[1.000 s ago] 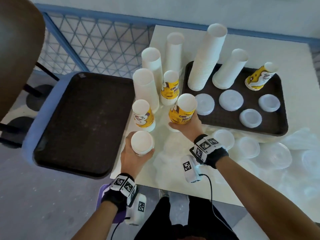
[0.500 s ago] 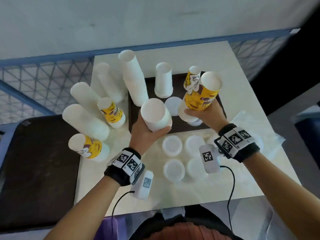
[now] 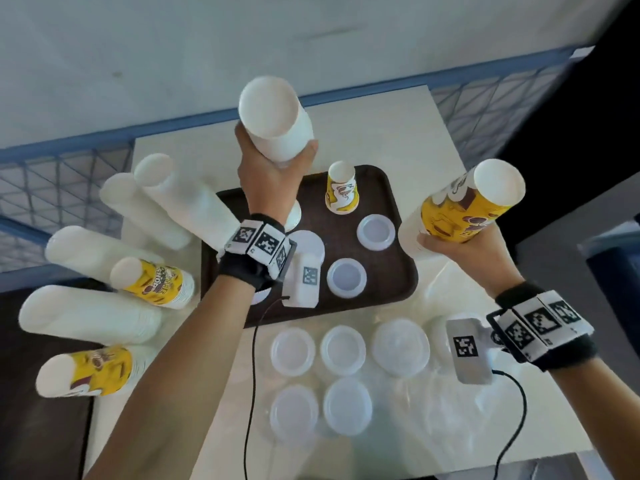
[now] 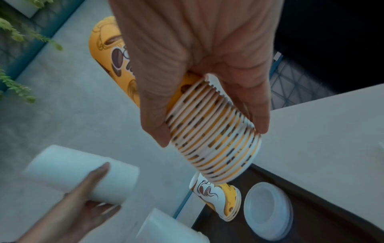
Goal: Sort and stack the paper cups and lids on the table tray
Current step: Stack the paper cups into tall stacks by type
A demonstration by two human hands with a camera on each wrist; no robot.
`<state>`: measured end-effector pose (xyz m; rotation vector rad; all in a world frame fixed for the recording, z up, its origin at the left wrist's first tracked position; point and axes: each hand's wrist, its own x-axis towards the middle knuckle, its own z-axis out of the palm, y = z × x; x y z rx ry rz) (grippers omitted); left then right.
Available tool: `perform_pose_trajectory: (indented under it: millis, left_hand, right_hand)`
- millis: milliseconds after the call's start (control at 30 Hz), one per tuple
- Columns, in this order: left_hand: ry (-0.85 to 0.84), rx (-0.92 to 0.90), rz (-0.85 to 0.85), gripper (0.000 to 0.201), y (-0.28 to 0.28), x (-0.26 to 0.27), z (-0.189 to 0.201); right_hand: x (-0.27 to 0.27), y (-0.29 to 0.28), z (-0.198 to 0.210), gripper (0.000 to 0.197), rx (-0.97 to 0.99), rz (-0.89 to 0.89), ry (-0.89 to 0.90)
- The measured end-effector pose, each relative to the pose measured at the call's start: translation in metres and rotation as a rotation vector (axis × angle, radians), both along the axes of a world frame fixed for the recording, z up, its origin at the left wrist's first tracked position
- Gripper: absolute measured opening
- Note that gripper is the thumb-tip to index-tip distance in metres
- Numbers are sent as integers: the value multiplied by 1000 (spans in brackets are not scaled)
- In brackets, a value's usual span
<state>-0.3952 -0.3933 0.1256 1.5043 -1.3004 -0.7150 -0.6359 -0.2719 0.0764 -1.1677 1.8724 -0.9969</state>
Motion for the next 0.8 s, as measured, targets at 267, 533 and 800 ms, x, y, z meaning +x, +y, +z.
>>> perform_pose_trajectory:
  millis: [267,533,800]
  left_hand:
    - [-77,-166,158,90,-4,89,77]
    - [-159,-31,232,81,15,156,82]
    - [-153,39,219,69,7,159,72]
  right_hand:
    - [28,-48,6,64,-38,193,-24]
    - [79,-79,11,68,-43,331,-8]
    - [92,-74,18,64,-52,346,-2]
